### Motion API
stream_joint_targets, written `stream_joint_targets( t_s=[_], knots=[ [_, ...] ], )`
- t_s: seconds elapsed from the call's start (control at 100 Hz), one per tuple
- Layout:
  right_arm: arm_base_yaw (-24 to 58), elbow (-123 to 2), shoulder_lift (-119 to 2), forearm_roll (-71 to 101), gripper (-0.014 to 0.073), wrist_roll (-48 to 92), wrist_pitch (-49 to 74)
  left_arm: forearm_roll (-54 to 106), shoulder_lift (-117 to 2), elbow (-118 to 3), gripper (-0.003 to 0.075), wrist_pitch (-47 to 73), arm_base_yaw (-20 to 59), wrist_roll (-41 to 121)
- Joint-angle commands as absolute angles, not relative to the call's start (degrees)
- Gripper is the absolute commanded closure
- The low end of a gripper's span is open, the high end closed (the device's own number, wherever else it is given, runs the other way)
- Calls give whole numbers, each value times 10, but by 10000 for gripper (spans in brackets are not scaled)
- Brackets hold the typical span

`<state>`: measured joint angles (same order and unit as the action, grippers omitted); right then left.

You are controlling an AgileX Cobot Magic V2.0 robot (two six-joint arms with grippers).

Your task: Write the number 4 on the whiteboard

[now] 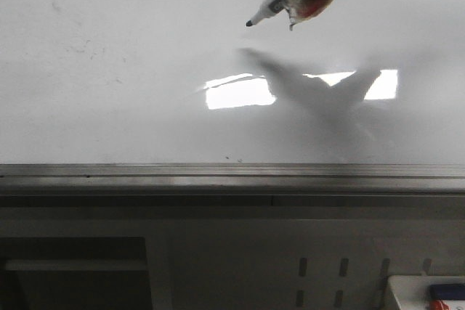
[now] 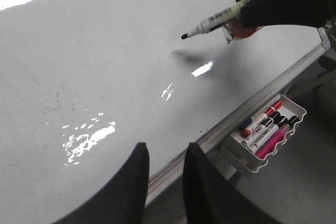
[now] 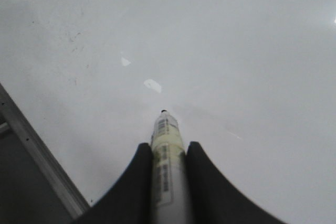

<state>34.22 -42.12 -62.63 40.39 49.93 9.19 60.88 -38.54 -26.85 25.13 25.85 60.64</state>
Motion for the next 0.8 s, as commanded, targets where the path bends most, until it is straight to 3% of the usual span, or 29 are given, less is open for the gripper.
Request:
stream_joint_targets(
  t_s=[0.0, 0.52, 0.79],
  knots=[
    [339, -435, -630, 412, 658, 501, 39, 634, -384, -284, 615, 238, 256, 602],
    [339, -435, -668, 424, 657, 501, 59, 635, -384, -284, 625, 266, 256, 602],
    [406, -435, -728, 432, 654, 501, 69, 639, -384, -284, 625, 268, 256, 602]
  ],
)
